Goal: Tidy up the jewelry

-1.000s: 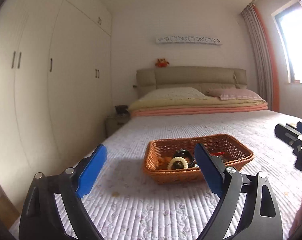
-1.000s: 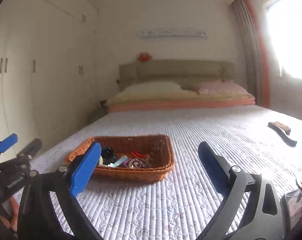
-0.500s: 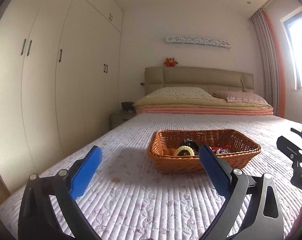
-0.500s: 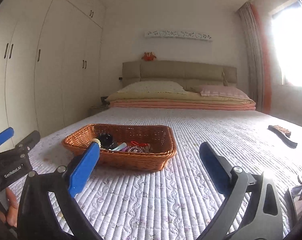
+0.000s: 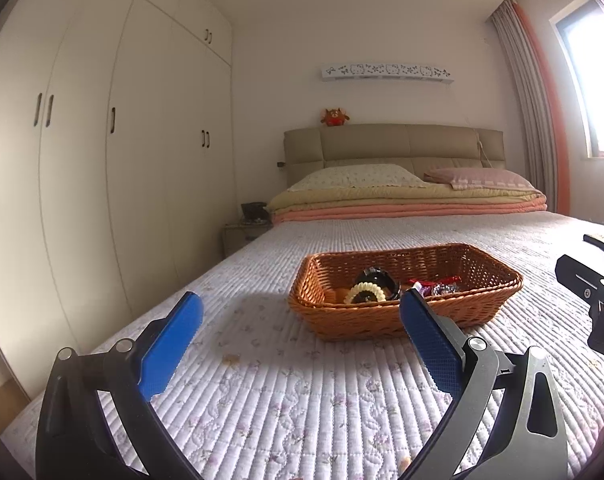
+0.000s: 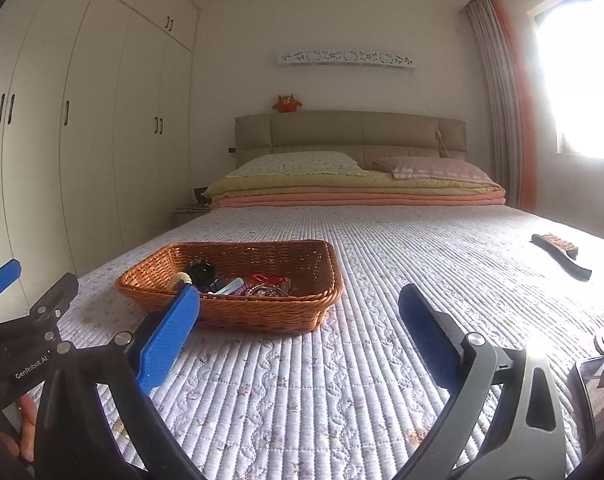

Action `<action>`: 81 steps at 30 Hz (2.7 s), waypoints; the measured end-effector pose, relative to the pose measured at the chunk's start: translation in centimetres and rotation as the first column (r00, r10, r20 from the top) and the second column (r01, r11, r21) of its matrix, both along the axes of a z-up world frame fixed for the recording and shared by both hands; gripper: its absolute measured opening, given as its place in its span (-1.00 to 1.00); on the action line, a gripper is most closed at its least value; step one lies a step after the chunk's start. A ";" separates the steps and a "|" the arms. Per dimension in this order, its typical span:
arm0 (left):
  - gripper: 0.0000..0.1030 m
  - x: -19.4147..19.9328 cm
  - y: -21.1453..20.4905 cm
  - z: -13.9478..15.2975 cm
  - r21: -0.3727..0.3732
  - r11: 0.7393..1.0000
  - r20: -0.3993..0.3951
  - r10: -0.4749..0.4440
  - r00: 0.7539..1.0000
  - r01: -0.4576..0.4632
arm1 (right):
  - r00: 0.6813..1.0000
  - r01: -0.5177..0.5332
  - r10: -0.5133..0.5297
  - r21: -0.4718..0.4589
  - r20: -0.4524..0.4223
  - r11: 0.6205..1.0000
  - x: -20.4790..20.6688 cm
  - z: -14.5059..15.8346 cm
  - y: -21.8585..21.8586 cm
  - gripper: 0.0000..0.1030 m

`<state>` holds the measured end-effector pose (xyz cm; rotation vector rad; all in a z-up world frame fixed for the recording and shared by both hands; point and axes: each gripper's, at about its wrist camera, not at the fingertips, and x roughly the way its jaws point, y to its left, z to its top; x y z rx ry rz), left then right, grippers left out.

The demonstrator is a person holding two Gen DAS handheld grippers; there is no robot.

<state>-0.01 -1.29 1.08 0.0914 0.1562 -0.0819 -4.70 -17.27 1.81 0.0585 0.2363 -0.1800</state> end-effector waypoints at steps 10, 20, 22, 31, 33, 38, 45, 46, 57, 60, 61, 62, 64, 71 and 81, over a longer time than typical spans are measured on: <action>0.85 0.1 0.2 -0.1 -0.006 1.000 -0.010 0.000 1.000 0.000 | 1.000 0.003 -0.003 -0.019 -0.004 1.000 0.0 0.0 0.4 0.85; 0.86 0.2 0.2 -0.1 -0.007 1.000 -0.021 -0.002 1.000 0.002 | 1.000 0.006 -0.006 -0.001 -0.015 1.000 0.1 -0.1 0.2 0.85; 0.86 0.2 0.1 -0.1 -0.007 1.000 -0.021 -0.002 1.000 0.002 | 1.000 0.006 -0.006 -0.002 -0.016 1.000 0.1 -0.1 0.3 0.85; 0.86 0.2 0.1 0.0 -0.012 1.000 -0.027 -0.003 1.000 0.003 | 1.000 0.008 -0.008 -0.002 -0.016 1.000 0.1 -0.1 0.3 0.85; 0.86 0.2 0.2 0.0 -0.012 1.000 -0.027 -0.003 1.000 0.003 | 1.000 0.008 -0.008 -0.002 -0.016 1.000 0.1 -0.1 0.3 0.85; 0.86 0.2 0.2 0.0 -0.012 1.000 -0.028 -0.003 1.000 0.002 | 1.000 0.006 -0.006 -0.002 -0.019 1.000 0.2 -0.1 0.3 0.85; 0.86 0.4 0.2 0.0 -0.010 1.000 -0.033 -0.005 0.999 0.005 | 1.000 0.006 -0.006 -0.004 -0.023 1.000 0.2 -0.2 0.4 0.85; 0.86 0.4 0.2 -0.1 -0.010 1.000 -0.032 -0.006 0.999 0.005 | 1.000 0.006 -0.006 -0.004 -0.023 1.000 0.2 -0.2 0.3 0.85; 0.86 0.4 0.1 -0.1 -0.010 1.000 -0.037 0.000 0.999 0.000 | 1.000 0.003 -0.003 -0.003 -0.027 1.000 0.2 -0.2 0.2 0.85; 0.86 0.3 0.1 0.0 -0.008 1.000 -0.034 0.000 0.999 0.000 | 1.000 0.003 -0.003 -0.003 -0.028 1.000 0.3 -0.2 0.2 0.85; 0.86 0.3 0.1 -0.1 -0.006 1.000 -0.035 0.000 0.999 0.000 | 1.000 0.003 -0.003 -0.003 -0.028 1.000 0.3 -0.2 0.2 0.85; 0.86 0.3 0.0 -0.1 -0.005 1.000 -0.035 0.001 0.999 -0.001 | 1.000 0.003 -0.003 -0.003 -0.027 1.000 0.2 -0.2 0.2 0.85; 0.86 0.2 0.0 0.0 -0.007 1.000 -0.034 0.001 0.999 -0.001 | 1.000 0.002 -0.002 -0.003 -0.028 1.000 0.2 -0.2 0.1 0.85; 0.86 0.2 0.0 0.0 -0.005 1.000 -0.035 0.002 0.999 -0.003 | 1.000 0.002 -0.002 -0.002 -0.030 1.000 0.3 -0.2 0.1 0.85; 0.86 0.1 0.0 0.0 -0.005 1.000 -0.035 0.003 0.999 -0.003 | 0.999 0.002 -0.003 -0.003 -0.035 1.000 0.4 -0.2 0.2 0.85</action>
